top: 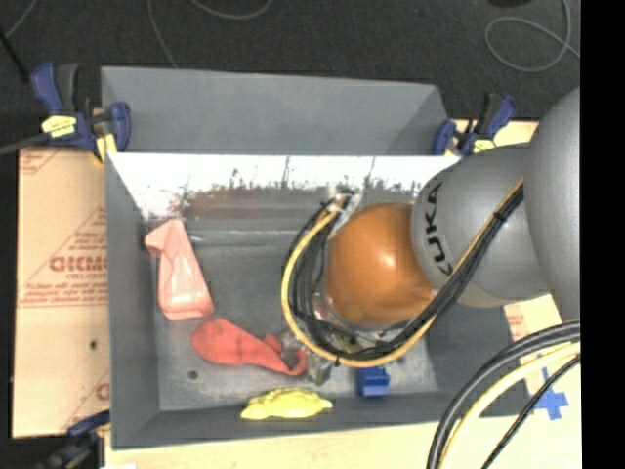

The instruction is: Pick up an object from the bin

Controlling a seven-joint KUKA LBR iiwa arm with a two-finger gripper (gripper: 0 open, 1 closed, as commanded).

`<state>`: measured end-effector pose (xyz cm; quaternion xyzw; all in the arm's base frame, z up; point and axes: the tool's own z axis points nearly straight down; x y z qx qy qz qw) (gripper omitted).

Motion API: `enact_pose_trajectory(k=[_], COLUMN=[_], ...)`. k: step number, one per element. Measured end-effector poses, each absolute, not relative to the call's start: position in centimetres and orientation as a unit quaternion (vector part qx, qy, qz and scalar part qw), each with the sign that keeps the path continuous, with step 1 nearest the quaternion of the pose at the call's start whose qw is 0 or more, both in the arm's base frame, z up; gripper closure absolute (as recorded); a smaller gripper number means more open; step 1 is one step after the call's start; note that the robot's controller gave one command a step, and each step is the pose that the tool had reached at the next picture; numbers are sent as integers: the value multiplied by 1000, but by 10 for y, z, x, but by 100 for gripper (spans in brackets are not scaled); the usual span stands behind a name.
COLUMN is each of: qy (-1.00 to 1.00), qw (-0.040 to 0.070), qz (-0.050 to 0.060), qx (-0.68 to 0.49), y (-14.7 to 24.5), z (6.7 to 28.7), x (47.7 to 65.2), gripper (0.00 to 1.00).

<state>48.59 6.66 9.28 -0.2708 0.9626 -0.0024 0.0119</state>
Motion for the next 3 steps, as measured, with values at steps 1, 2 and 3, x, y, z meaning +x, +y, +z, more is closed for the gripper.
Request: enact_pose_trajectory(k=[1, 2, 3], qy=[961, 960, 967], qw=[11, 14, 13], qz=[-3, -3, -2], qx=[-275, -279, -253], y=[66, 65, 71], z=[132, 160, 276], x=[482, 486, 488], gripper=[100, 100, 100])
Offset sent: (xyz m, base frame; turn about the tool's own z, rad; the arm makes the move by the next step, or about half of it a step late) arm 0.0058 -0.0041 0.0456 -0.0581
